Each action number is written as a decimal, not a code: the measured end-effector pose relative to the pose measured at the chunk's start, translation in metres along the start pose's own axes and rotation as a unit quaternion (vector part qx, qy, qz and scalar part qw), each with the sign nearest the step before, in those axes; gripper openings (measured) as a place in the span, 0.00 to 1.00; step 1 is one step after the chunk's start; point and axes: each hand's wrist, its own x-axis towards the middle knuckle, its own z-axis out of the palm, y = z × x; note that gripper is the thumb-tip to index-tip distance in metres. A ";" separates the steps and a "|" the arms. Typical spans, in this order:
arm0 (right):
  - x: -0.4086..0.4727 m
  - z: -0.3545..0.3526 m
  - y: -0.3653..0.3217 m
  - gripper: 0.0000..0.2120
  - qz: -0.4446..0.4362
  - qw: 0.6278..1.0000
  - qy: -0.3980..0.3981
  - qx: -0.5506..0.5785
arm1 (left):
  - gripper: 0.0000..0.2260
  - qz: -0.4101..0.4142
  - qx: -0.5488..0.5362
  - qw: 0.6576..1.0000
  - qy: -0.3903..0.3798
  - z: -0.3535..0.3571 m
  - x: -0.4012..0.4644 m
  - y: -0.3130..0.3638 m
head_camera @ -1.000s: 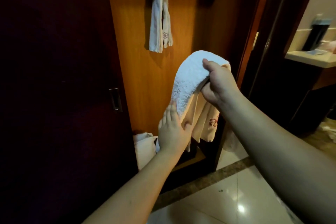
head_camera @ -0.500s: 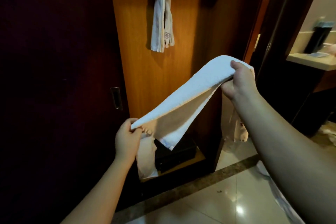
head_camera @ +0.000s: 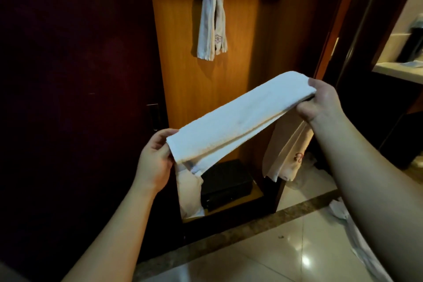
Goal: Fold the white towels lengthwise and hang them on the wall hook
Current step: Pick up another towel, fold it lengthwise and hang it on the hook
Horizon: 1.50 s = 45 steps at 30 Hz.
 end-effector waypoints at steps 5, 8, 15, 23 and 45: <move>0.000 -0.003 0.011 0.14 0.029 0.999 -0.021 0.024 | 0.13 -0.032 -0.088 0.995 -0.038 0.014 -0.006 0.012; 0.002 -0.001 0.012 0.15 0.030 0.999 -0.025 0.015 | 0.13 -0.098 -0.003 0.992 -0.080 0.026 -0.006 0.007; 0.006 -0.015 0.002 0.14 -0.006 1.000 0.006 -0.001 | 0.23 0.009 -0.023 0.996 -0.090 0.006 -0.004 0.023; 0.006 -0.025 0.013 0.15 0.007 0.998 0.037 -0.055 | 0.22 0.005 0.012 0.987 -0.162 -0.018 -0.009 0.011; -0.036 0.042 0.029 0.14 0.037 0.998 -0.054 -0.015 | 0.15 -0.294 0.020 0.951 0.089 0.033 -0.003 -0.090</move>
